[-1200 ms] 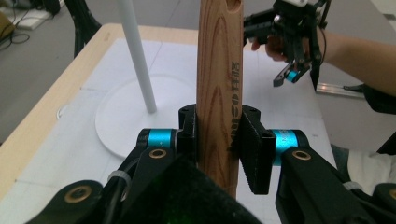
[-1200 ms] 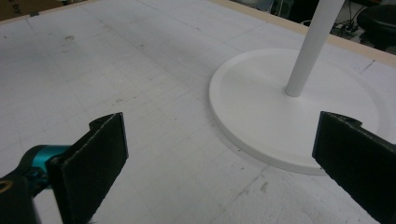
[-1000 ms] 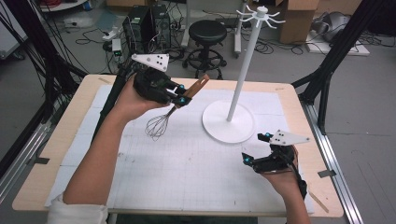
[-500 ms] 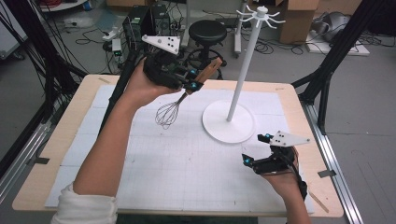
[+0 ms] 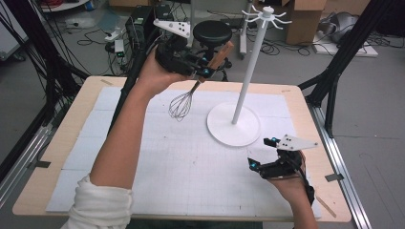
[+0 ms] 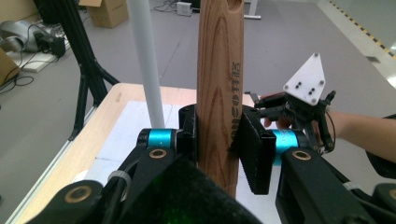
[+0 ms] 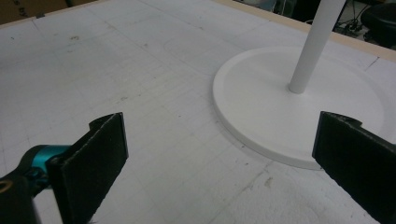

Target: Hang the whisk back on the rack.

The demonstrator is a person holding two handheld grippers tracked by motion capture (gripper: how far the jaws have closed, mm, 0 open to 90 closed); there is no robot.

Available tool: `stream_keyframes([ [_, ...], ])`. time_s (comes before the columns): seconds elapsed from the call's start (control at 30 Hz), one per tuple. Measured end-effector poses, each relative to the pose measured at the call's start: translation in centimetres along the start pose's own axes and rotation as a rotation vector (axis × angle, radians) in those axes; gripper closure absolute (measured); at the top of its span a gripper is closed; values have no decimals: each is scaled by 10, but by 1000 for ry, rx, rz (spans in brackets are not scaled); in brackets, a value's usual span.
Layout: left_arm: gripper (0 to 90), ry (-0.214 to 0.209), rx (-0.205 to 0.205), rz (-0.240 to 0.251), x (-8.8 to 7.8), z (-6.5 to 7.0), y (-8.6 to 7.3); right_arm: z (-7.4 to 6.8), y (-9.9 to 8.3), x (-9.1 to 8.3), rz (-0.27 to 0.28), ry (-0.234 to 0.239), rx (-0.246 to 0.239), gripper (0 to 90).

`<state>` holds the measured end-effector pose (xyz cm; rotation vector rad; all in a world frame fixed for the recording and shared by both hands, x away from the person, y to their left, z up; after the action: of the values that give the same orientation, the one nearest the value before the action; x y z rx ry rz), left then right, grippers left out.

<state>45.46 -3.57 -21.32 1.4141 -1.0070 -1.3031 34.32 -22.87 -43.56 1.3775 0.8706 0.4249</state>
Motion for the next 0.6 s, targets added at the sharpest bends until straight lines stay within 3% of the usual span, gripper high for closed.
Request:
stream_keyframes([
  [0.4, 704, 18, -18, 18, 18, -16, 25, -3, 2, 1, 8, 16, 4, 23],
  [0.53, 704, 4, -13, 42, 18, -18, 33, -2, 3, -1, 17, 14, 7, 23],
  [0.6, 704, 17, -13, 37, 18, -20, 33, -2, 4, -1, 24, 16, 3, 23],
])
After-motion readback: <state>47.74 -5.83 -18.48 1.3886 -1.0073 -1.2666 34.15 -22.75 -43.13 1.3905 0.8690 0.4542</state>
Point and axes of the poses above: each handheld gripper's, and its own axes: x roughly forward along the jaws, y roughly out of its top, z roughly to its right, the point moved 10 cm from there along x, roughly forward along the jaws, and after that the axes turned 10 degrees about z, right-handed, at the moved point
